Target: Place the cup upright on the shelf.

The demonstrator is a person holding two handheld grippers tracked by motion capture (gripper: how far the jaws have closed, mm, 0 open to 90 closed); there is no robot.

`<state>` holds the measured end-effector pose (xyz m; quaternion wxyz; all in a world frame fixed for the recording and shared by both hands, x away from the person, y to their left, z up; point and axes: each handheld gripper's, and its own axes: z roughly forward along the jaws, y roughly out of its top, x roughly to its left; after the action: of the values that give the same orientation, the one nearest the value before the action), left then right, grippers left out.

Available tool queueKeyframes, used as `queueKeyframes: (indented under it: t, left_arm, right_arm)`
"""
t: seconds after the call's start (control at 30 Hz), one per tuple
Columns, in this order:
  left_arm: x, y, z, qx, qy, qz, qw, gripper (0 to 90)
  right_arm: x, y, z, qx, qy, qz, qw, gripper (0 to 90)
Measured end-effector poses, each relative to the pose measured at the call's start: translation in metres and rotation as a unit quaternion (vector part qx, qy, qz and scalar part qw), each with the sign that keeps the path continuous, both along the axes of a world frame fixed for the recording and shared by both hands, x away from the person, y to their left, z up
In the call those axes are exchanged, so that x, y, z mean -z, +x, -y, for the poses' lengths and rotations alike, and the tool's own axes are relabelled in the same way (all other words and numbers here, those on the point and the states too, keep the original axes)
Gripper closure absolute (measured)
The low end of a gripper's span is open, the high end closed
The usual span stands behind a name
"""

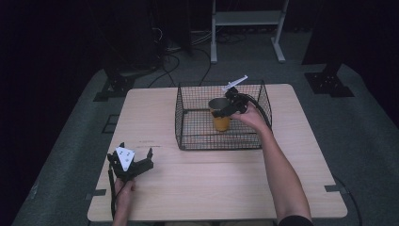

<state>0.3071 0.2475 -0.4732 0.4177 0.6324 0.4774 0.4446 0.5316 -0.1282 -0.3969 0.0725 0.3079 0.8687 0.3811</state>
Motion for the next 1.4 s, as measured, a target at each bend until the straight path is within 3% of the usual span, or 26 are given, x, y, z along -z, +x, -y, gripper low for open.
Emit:
queueKeyframes:
  t: [0.37, 0.77, 1.4]
  left_arm:
    - [0.000, 0.000, 0.000, 0.000, 0.000, 0.000, 1.0000, 0.0]
    - [0.000, 0.000, 0.001, 0.000, 0.002, 0.000, 1.0000, 0.0]
    - [0.000, 0.000, 0.001, 0.000, 0.004, 0.000, 1.0000, 0.0]
  right_arm:
    - [0.002, -0.006, -0.001, -0.009, -0.020, 0.006, 0.9997, 8.3]
    - [0.003, -0.011, 0.005, -0.004, -0.026, 0.010, 0.9996, 2.8]
    - [-0.006, -0.019, 0.006, -0.007, -0.009, 0.030, 0.9995, 2.0]
